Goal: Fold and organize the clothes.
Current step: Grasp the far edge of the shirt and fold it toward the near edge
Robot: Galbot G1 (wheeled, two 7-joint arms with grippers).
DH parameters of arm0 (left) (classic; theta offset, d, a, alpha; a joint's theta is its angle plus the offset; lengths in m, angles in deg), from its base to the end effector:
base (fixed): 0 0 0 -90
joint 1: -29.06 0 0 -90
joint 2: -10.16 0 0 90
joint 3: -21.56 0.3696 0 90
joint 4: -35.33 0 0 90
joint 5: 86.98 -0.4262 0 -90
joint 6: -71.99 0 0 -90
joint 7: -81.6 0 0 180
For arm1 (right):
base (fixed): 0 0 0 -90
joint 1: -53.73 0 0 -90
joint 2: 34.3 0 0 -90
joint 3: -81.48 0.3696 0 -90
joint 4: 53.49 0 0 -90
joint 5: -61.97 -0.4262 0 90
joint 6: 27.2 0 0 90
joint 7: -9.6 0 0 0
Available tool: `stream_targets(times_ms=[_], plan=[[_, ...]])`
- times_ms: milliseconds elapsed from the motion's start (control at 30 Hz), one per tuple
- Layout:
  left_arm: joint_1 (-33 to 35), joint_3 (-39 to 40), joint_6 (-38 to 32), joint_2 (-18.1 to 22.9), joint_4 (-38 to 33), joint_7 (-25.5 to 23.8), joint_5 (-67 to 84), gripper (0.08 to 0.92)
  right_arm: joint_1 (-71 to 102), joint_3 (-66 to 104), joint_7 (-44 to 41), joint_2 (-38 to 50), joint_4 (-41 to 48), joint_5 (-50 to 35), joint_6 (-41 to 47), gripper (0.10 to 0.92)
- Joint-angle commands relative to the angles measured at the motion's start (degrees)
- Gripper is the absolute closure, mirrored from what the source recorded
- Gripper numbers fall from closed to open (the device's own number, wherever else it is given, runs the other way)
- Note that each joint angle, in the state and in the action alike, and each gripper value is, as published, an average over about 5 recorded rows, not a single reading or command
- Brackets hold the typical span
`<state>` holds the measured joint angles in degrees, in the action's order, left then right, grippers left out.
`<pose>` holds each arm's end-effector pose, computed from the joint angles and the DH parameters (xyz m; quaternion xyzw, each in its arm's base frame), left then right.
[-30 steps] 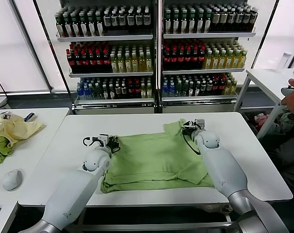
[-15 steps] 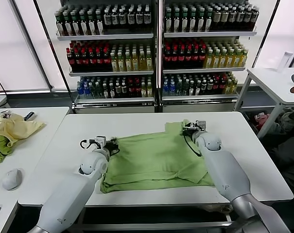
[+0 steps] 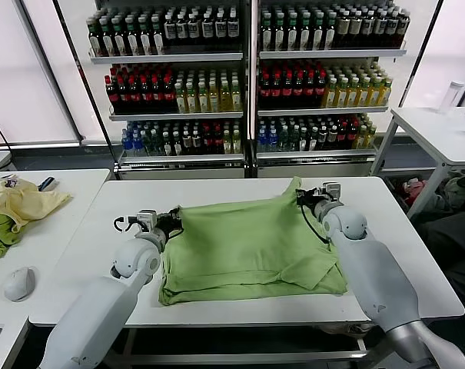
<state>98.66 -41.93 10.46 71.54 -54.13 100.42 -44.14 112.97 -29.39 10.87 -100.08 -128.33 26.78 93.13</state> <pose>0.5035 0.0120 -0.2599 -0.0575 -0.9765 -0.0012 0.2079 0.5854 -0.0637 -0.2321 0.1034 -0.9746 -0.0110 0.1981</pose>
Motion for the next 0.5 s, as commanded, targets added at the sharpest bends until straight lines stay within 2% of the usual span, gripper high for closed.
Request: stream_targets(times_ms=[33,267,500], plan=[[7.93,-1.98,0.40,-3.75,-13.19,0.02,0.50,0.914,11.56,3.85,0.22,5.23,-15.82,-0.91,-0.21,0.907],[14.93,-3.21,1.19,-5.82,-18.55,-0.14,0.14,0.914,19.45,7.35,0.88,7.42,-24.18,-0.72,-0.12,0.907],[20.00,-4.14,1.43,-6.63,-20.30,-0.80,-0.85,0.914,29.01,11.66,1.52,8.01,-30.18,0.68,0.25,0.907]])
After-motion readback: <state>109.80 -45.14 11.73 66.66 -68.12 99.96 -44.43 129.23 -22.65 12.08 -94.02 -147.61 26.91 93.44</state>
